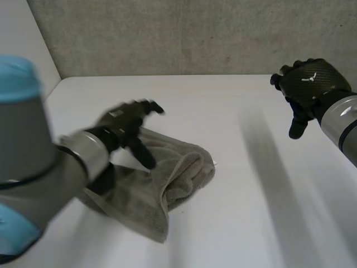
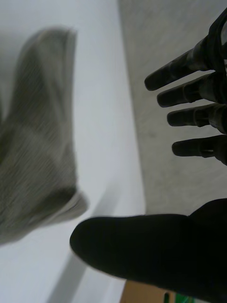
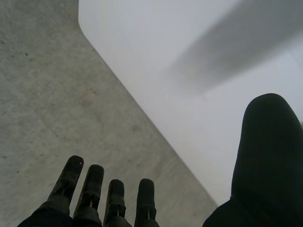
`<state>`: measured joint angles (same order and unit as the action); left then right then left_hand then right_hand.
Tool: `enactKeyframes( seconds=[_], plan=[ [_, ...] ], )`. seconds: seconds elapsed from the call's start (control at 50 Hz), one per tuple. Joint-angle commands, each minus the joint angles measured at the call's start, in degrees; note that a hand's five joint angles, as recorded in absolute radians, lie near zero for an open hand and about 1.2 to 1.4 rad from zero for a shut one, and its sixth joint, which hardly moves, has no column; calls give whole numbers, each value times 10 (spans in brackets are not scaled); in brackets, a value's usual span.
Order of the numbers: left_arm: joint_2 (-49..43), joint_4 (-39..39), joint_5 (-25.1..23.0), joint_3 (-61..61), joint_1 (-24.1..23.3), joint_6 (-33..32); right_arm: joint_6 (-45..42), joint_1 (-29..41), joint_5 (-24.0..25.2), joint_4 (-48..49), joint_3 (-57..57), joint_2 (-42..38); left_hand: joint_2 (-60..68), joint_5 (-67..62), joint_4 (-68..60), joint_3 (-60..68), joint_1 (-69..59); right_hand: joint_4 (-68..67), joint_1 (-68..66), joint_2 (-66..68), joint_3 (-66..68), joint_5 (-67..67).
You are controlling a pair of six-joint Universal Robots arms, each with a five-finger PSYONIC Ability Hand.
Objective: Fold the towel.
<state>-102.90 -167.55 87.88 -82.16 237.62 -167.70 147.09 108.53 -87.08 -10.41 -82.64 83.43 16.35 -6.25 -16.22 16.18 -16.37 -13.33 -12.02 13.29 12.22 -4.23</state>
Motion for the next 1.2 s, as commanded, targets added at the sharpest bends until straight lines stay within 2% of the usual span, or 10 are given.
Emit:
enactKeyframes(
  seconds=[0.02, 0.14, 0.28, 0.36, 0.46, 0.5, 0.6, 1.08, 1.12, 1.2],
  plan=[
    [-106, -48, 31, 24, -49, 7, -16, -21, 4, -7, -1, -26, 85, -86, -86, 87, -85, 33, 20, -33, -22, 42],
    [-165, -74, 62, 44, -76, 4, -13, -27, 35, -2, -2, -63, 223, -224, -224, 225, -223, 33, 20, -33, -22, 42],
    [-163, -72, 99, 36, -78, -6, 8, -25, 123, 0, 13, -123, 636, -637, -637, 638, -636, 33, 20, -33, -22, 42],
    [-132, -72, 109, 13, -74, -13, 57, -21, 203, 0, 71, -188, 636, -638, -638, 638, -636, 33, 20, -33, -22, 42],
    [-100, -82, 106, -33, -71, -33, 93, -18, 223, -5, 141, -257, 636, -638, -638, 638, -636, 33, 20, -33, -22, 42],
    [-96, -95, 106, -50, -69, -44, 92, -15, 222, -6, 149, -266, 221, -222, -222, 223, -221, 33, 20, -33, -22, 42],
    [-92, -95, 107, -49, -69, -38, 94, -14, 208, -2, 139, -268, 127, -128, -128, 129, -127, 33, 20, -33, -22, 42],
    [-190, -104, 113, 45, -108, 5, 90, -25, 166, 21, 69, -245, 151, -152, -152, 152, -150, 33, 20, -33, -22, 42],
    [-202, -103, 113, 56, -107, 4, 90, -25, 167, 21, 69, -245, 191, -192, -192, 193, -191, 33, 20, -33, -22, 42],
    [-209, -107, 114, 56, -103, 4, 90, -24, 168, 21, 71, -244, 630, -631, -631, 632, -630, 33, 20, -33, -22, 42]
  ],
)
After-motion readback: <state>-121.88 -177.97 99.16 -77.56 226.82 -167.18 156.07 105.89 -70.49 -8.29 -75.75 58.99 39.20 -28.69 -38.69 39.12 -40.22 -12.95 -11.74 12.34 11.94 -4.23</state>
